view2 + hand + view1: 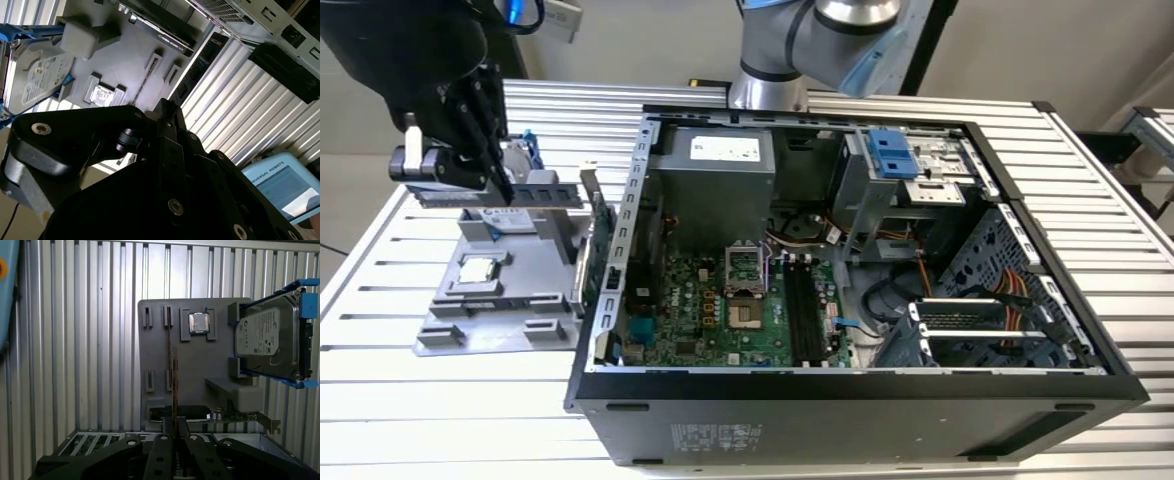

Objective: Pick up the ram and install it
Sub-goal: 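Pick up the ram and move it above insertion slot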

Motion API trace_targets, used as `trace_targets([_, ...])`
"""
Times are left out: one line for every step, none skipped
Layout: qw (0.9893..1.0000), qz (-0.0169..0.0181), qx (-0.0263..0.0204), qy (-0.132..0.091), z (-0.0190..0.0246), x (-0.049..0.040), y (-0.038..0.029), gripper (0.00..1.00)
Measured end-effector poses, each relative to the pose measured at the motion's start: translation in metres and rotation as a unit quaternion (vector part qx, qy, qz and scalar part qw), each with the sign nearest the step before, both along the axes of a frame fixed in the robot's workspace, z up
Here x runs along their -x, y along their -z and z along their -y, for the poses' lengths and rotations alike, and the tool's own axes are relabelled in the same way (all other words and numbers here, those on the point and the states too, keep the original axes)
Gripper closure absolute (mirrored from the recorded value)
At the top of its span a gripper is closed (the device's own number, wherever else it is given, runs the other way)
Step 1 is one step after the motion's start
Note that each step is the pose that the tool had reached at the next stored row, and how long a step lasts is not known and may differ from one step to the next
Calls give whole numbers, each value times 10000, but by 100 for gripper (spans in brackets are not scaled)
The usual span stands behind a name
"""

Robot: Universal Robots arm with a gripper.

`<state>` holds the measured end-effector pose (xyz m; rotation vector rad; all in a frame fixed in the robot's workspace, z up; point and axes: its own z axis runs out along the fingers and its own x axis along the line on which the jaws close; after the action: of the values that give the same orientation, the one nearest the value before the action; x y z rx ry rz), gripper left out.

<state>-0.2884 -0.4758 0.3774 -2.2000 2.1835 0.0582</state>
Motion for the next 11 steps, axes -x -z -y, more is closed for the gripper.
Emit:
trace_targets([10000,0,0,0,0,-13,0,100])
trace_targets([10000,1,-1,0,0,-27,1,100])
trace_targets([10000,0,0,0,0,-42,1,100])
trace_targets([10000,0,-1,0,0,-58,1,100])
trace_targets([10000,0,0,0,0,-74,1,100])
trace_targets([10000,0,-1,0,0,-89,1,100])
trace_targets([10000,-1,0,0,0,-104,1,100])
trace_targets([10000,-1,-1,0,0,-117,1,100])
trace_targets([10000,-1,0,0,0,-130,1,100])
trace_targets([10000,-1,0,0,0,-143,1,100])
trace_targets([10000,-1,0,0,0,-155,1,100])
